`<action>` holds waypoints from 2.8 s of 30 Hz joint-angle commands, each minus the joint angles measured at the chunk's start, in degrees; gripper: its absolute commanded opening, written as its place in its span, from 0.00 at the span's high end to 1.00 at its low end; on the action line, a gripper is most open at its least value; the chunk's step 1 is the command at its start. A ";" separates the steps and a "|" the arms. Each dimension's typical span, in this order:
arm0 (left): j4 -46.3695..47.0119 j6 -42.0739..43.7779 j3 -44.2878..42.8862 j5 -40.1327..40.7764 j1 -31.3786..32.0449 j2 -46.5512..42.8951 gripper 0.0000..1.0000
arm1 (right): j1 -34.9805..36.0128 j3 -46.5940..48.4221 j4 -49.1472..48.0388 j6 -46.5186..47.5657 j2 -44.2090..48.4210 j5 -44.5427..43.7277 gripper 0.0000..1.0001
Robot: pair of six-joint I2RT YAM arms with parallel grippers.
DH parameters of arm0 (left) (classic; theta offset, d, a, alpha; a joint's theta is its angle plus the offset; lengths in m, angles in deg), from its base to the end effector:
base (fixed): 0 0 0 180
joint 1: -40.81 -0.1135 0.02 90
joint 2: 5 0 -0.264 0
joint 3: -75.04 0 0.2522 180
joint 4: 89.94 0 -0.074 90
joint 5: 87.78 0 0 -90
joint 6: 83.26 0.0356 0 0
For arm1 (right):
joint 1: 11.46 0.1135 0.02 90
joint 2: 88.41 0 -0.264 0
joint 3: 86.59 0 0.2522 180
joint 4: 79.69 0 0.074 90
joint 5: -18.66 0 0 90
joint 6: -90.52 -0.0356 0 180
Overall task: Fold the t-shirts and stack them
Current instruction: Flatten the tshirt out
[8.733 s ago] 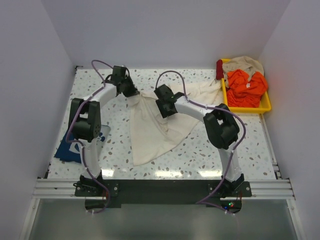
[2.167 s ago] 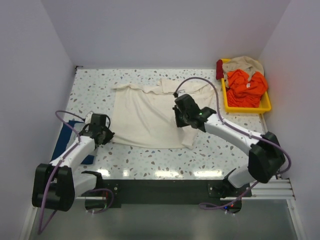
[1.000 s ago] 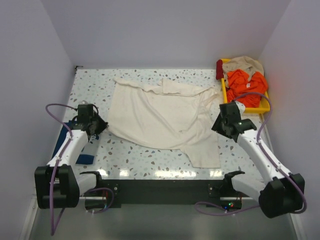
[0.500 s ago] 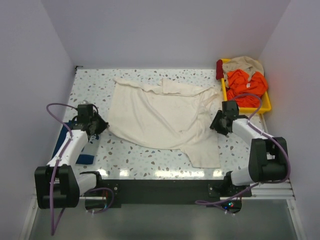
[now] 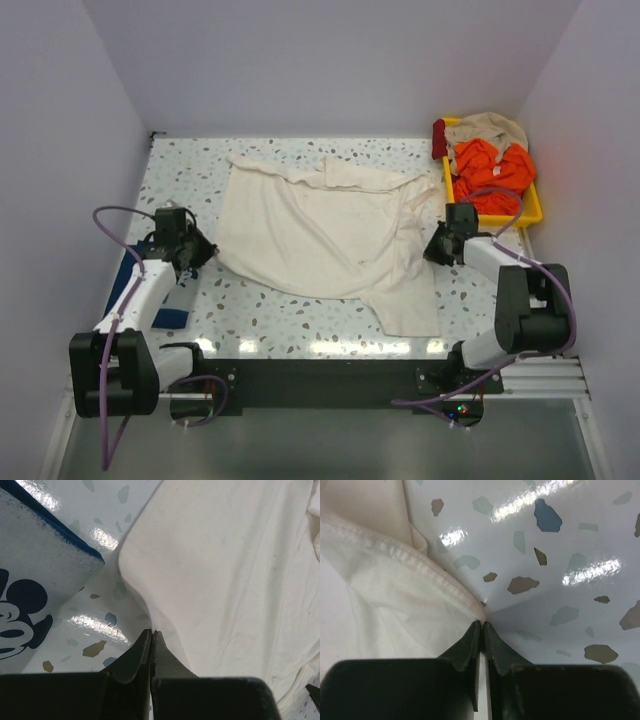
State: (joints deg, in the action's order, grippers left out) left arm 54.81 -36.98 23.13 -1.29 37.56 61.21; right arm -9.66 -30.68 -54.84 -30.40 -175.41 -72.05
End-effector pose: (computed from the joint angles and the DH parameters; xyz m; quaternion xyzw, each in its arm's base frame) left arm 0.2287 0.0108 0.2094 -0.3641 0.8644 -0.1465 0.3143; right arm 0.2834 0.0085 0.1561 0.2421 0.9250 0.0768 0.2827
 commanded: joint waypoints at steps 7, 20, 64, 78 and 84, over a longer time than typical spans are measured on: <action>0.93 2.59 -5.61 -1.15 -0.45 -3.54 1.00 | -0.05 8.79 14.21 0.07 20.19 3.08 1.00; -11.09 3.38 -43.47 -0.09 -1.41 -7.60 1.00 | -0.22 45.28 32.84 -2.22 27.32 3.17 1.00; 15.42 -6.46 -65.07 -22.77 -21.45 24.69 1.00 | -0.13 63.35 4.29 -4.59 4.36 6.34 1.00; 17.54 -0.14 -16.03 -12.23 -13.81 16.93 1.00 | -3.47 19.66 5.78 -2.84 4.32 4.49 1.00; 15.35 0.04 -6.51 -6.96 -12.84 17.55 1.00 | -4.26 12.97 5.17 -3.01 -2.46 4.76 1.00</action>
State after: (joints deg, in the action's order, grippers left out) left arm 69.38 -38.82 14.25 -12.87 25.10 79.53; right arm -13.55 -15.84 -47.54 -34.38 -176.39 -65.99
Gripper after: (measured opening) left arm 0.018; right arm 0.011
